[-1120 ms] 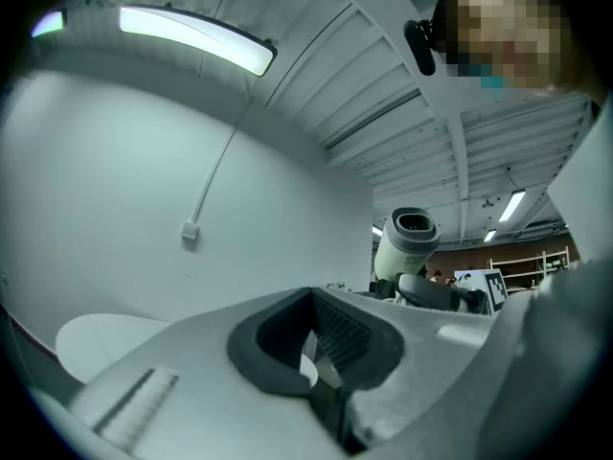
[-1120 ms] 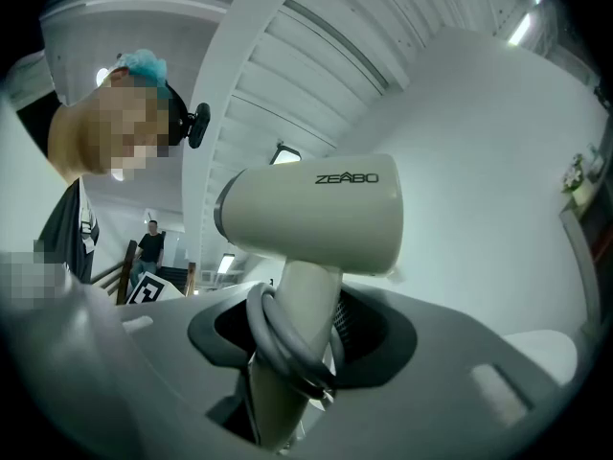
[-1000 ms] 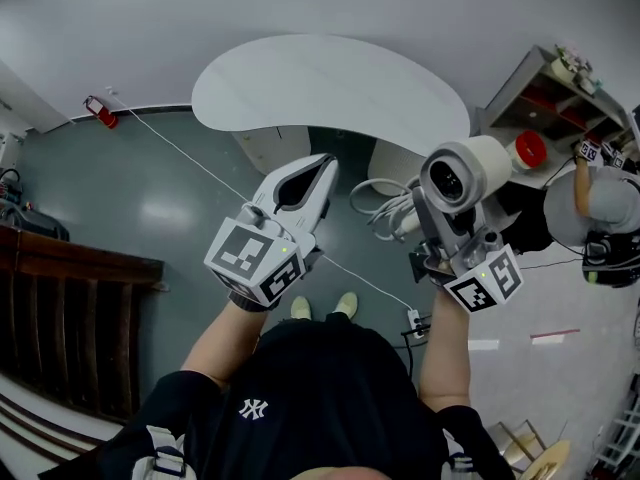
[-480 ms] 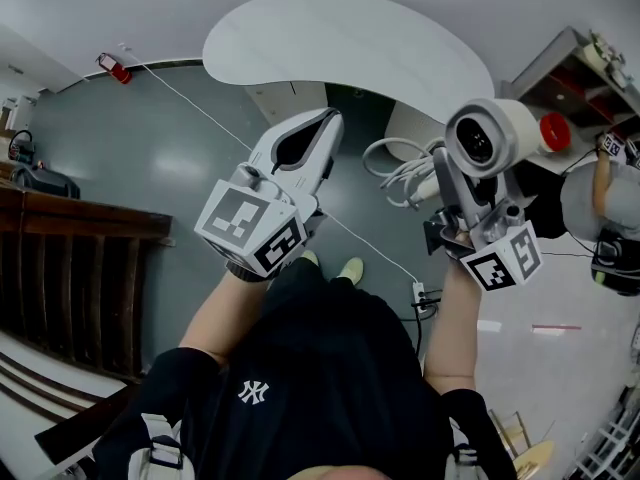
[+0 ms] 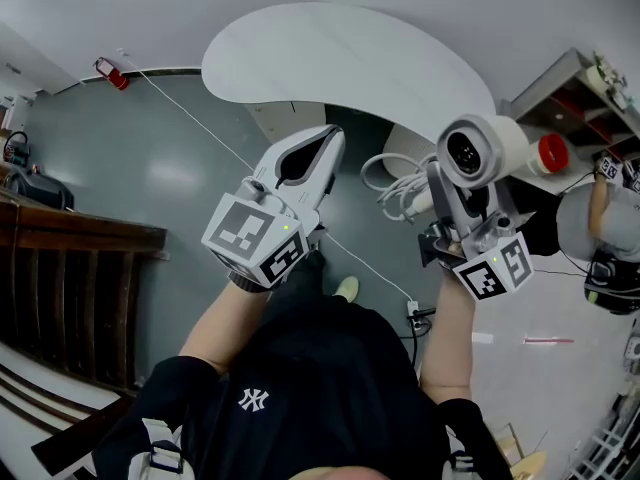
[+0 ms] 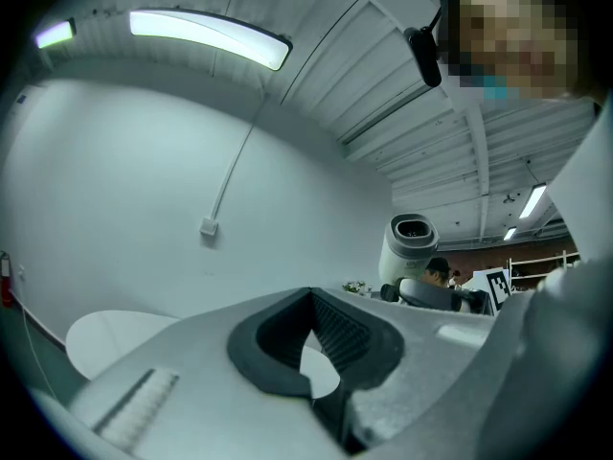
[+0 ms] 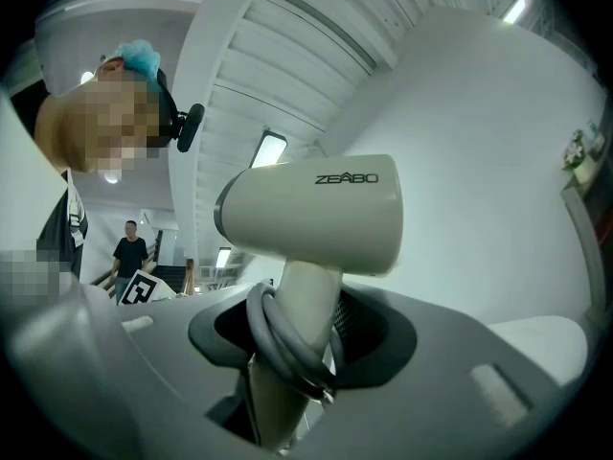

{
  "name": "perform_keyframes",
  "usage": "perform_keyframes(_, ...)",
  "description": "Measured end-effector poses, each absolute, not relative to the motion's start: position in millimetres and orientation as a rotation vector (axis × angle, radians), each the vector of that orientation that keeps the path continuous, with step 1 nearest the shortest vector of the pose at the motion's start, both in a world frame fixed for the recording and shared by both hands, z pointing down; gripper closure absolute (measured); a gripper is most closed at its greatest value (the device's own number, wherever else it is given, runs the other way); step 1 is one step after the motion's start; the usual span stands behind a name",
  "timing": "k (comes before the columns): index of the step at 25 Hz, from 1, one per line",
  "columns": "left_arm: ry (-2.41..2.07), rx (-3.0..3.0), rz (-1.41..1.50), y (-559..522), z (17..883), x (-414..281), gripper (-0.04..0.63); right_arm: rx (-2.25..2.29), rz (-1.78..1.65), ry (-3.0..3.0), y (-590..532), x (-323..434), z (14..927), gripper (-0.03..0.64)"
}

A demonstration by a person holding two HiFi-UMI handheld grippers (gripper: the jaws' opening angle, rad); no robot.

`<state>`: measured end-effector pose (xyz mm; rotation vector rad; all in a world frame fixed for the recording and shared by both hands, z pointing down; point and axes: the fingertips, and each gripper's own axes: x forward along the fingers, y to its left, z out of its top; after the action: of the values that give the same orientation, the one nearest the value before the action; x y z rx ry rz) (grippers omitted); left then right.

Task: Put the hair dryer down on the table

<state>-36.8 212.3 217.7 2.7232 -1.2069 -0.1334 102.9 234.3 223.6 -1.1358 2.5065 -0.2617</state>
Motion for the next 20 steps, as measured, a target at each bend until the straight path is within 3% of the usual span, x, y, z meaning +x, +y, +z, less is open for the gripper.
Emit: perform_keyframes(20, -1.027, 2.773, -0.139, 11.7, 253.8, -100.7, 0.595, -1.301, -0.357, 2.449, 38.9, 26.1, 258.7, 0.403)
